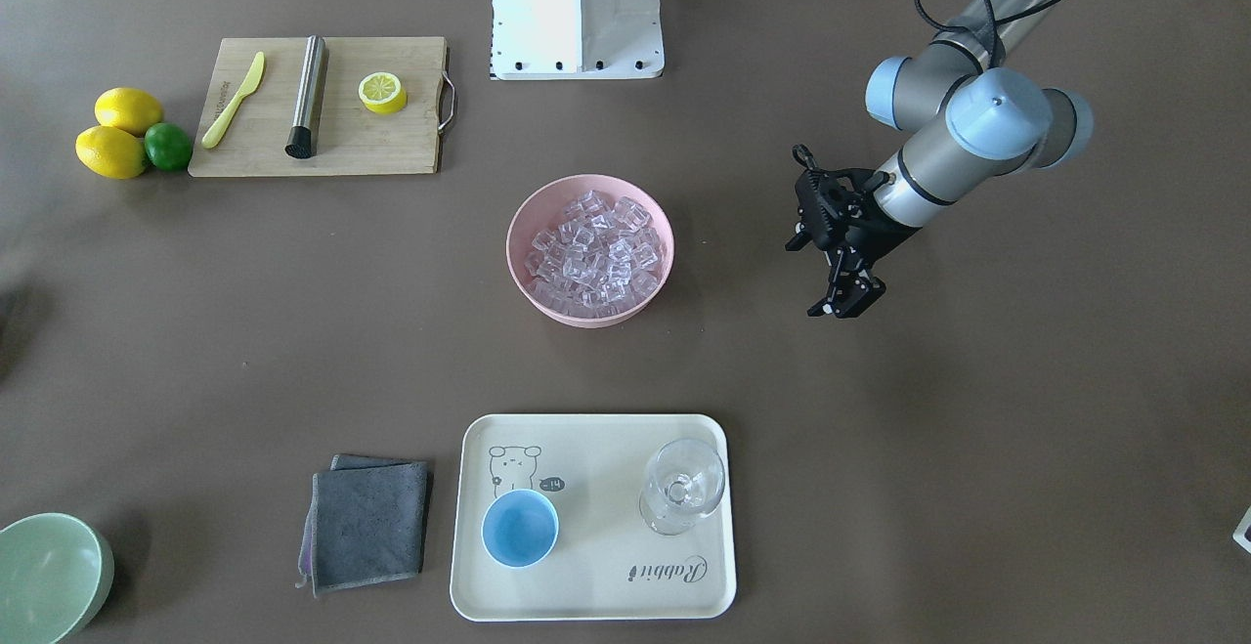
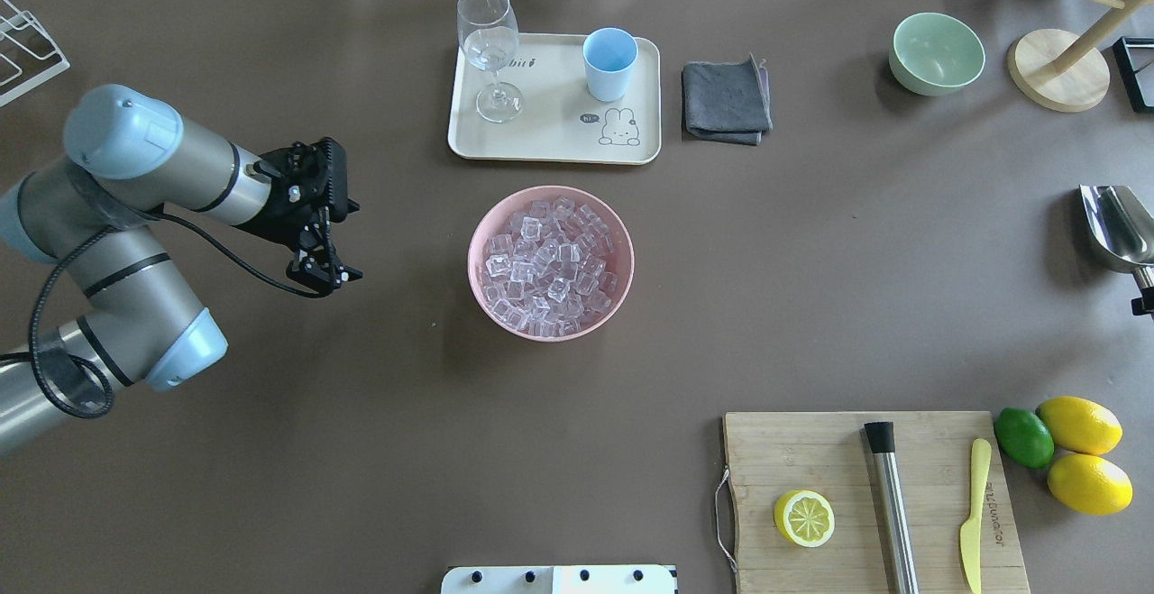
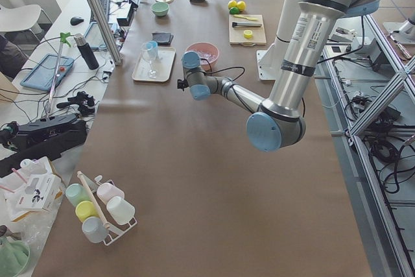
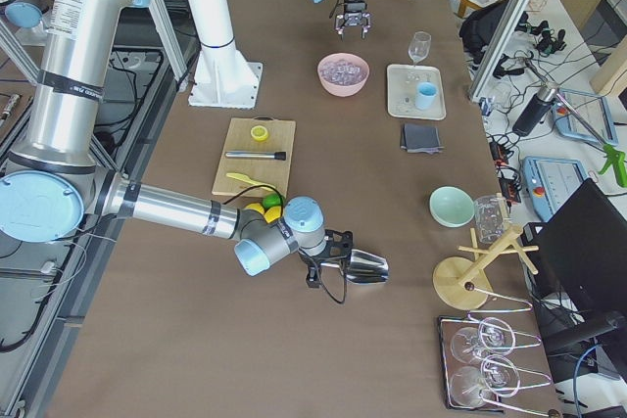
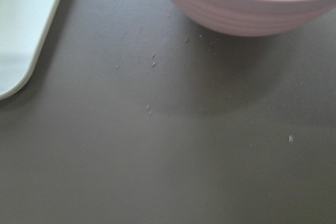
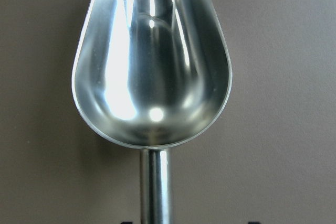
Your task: Put ice in cup with scoop
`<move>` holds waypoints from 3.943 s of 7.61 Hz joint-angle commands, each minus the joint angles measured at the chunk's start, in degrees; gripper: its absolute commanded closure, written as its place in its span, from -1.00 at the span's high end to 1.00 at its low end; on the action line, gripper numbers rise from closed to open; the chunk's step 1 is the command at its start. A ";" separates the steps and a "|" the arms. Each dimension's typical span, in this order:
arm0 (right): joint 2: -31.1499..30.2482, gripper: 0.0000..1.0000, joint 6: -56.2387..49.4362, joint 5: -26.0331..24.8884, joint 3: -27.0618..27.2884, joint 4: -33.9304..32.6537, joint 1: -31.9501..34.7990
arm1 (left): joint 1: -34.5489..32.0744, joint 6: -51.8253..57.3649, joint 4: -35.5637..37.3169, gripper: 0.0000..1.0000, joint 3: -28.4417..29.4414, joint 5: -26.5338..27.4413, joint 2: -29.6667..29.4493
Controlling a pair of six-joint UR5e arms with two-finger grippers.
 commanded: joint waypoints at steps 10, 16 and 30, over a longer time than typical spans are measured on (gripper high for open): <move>-2.40 -1.00 0.08 -1.45 3.38 4.89 -4.62 | 9.70 -2.74 7.19 0.99 1.25 12.74 -10.20; 5.85 -1.00 -38.01 3.49 20.25 -19.29 6.63 | 9.88 -8.14 3.79 0.99 3.70 12.65 -10.55; 34.60 -1.00 -55.06 -9.00 33.09 -63.15 -9.96 | 11.37 -8.11 -2.13 0.98 6.53 12.65 -11.07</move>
